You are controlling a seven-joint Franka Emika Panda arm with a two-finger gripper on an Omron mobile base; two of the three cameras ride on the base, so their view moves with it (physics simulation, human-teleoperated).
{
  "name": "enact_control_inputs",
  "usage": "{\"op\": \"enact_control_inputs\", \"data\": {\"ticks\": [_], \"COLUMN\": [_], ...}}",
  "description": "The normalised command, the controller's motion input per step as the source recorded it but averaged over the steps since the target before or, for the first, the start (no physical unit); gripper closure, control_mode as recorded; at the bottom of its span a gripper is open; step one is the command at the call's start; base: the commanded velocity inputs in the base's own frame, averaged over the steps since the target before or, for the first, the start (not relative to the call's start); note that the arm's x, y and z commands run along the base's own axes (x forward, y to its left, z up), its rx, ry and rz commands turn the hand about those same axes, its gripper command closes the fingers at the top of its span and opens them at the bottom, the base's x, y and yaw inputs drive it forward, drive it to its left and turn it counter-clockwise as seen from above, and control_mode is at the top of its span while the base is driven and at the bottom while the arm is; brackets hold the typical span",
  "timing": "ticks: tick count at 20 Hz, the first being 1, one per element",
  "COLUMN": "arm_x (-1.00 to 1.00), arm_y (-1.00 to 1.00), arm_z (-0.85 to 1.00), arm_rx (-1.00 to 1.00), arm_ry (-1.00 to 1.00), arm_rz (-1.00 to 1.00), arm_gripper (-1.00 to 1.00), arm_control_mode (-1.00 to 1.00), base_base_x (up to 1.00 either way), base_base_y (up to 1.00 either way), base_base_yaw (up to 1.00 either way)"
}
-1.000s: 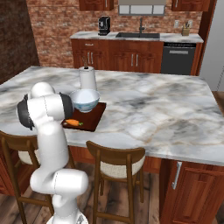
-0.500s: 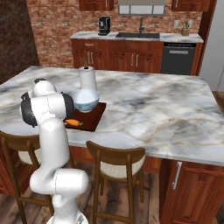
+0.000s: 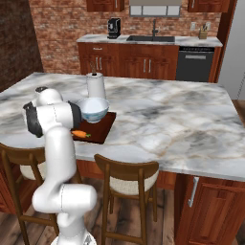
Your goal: Place the two vegetables and bowl onto the tray for setting up a vegetable dip station.
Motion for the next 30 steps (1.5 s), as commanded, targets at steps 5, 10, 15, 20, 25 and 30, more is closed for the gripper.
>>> {"op": "enact_control_inputs", "data": {"ticks": [5,10,15,20,25,30], "arm_x": [0.17,0.17,0.16,0.11,0.01,0.00], "arm_y": [0.16,0.16,0.17,0.09,0.01,0.01], "arm_z": [-0.20,-0.16,-0.16,-0.17,-0.18,-0.18], "arm_rx": [-0.04,-0.04,-0.05,-0.05,-0.06,-0.05], "arm_ry": [0.01,0.00,0.01,0.05,0.07,0.12], "arm_rz": [0.02,0.02,0.03,0.04,0.04,0.04], "arm_gripper": [-1.00,-1.00,-1.00,-1.00,-1.00,1.00], "arm_control_mode": [-1.00,-1.00,-1.00,-1.00,-1.00,-1.00], "base_base_x": [0.00,0.00,0.00,0.00,0.00,0.00], "base_base_y": [0.00,0.00,0.00,0.00,0.00,0.00], "base_base_yaw": [0.00,0.00,0.00,0.00,0.00,0.00]}}
